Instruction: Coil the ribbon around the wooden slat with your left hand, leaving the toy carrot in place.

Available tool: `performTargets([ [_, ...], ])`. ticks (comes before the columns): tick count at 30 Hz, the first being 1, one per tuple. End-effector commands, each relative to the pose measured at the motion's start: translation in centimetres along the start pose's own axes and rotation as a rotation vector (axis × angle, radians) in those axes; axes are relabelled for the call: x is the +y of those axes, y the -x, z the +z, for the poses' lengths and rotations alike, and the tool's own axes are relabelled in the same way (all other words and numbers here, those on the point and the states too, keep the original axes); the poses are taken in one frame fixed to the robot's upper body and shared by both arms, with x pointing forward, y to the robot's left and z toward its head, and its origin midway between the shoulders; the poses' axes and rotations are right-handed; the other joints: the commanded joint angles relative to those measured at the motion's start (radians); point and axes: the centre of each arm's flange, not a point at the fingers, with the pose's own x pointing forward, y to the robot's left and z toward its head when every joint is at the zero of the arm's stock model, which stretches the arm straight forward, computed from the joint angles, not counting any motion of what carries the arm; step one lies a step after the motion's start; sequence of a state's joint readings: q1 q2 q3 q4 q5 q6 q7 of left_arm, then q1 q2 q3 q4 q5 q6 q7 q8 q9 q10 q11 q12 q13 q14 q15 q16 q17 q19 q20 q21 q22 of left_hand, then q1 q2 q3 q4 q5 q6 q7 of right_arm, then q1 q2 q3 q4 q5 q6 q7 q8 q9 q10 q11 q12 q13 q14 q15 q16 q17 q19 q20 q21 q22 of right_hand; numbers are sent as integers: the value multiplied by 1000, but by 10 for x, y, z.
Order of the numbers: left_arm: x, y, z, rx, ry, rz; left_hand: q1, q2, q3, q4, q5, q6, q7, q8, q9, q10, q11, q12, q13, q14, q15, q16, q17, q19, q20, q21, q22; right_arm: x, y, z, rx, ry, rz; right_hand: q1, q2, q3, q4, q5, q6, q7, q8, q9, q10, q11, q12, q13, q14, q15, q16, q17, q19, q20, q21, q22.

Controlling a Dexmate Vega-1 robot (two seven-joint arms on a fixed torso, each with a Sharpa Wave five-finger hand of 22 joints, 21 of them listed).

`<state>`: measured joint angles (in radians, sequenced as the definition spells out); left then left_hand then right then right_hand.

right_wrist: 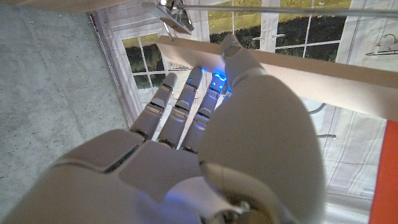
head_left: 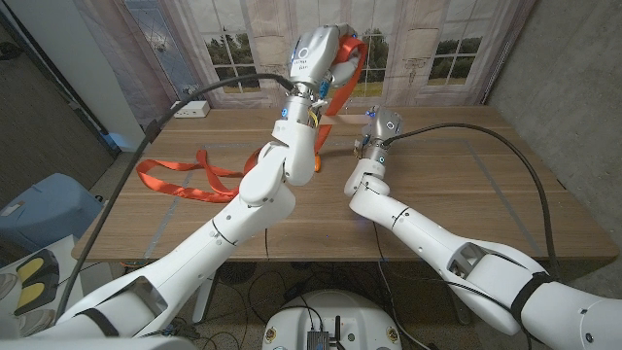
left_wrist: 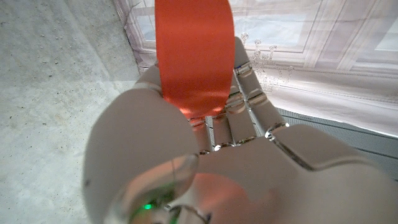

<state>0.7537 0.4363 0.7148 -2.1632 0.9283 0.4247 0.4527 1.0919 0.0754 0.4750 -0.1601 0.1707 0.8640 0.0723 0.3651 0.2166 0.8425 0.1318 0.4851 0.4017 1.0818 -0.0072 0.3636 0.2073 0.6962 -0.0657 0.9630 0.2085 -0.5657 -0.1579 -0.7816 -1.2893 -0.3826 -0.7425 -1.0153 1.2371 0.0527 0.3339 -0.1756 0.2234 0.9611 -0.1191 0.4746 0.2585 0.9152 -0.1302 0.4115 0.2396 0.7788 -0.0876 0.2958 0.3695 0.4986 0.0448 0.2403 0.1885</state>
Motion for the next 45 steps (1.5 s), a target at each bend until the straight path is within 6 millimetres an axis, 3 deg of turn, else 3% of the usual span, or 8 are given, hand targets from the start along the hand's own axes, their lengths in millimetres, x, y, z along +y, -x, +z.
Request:
performTargets([
  [1,-12,26,8,20,96,-86,68,55,3,-5,2,145,-27,3,4,270,-258,-1,7,200,-217,4,2,-3,-63,10,2,-7,-15,-7,66,-56,-43,-19,33,29,17,7,81,84,6,31,129,68,156,118,9,-80,-3,4,7,4,7,4],
  [10,-23,57,6,72,160,-120,70,55,1,-5,1,146,-28,-1,4,273,-260,-6,8,204,-217,3,-1,-5,-63,19,-1,-23,-22,-18,104,-133,-112,-19,31,32,17,6,79,86,4,31,128,68,157,116,10,-80,-6,6,8,6,8,5],
  [22,-49,87,-5,177,264,-252,71,54,1,-4,0,151,-24,-5,4,274,-258,-12,10,204,-215,-1,-3,-9,-63,30,-4,-48,-16,-41,139,-276,-242,-19,32,32,17,5,79,86,4,32,129,69,160,117,14,-77,-4,13,11,6,10,5],
  [32,-69,104,-22,307,428,-372,72,54,2,-4,0,148,-21,-10,4,275,-254,-14,14,202,-215,-4,-3,-15,-62,36,-6,-70,-16,-51,169,-370,-313,-19,30,34,16,4,79,90,4,33,130,72,161,115,18,-75,-4,16,9,9,10,6],
  [45,-80,123,-38,401,414,-416,74,55,3,-4,0,146,-19,-14,7,277,-252,-20,17,200,-215,-7,-2,-19,-61,46,-9,-85,-17,-65,221,-500,-353,-18,31,35,16,2,78,91,2,34,127,73,162,115,16,-71,-4,25,6,10,10,6],
])
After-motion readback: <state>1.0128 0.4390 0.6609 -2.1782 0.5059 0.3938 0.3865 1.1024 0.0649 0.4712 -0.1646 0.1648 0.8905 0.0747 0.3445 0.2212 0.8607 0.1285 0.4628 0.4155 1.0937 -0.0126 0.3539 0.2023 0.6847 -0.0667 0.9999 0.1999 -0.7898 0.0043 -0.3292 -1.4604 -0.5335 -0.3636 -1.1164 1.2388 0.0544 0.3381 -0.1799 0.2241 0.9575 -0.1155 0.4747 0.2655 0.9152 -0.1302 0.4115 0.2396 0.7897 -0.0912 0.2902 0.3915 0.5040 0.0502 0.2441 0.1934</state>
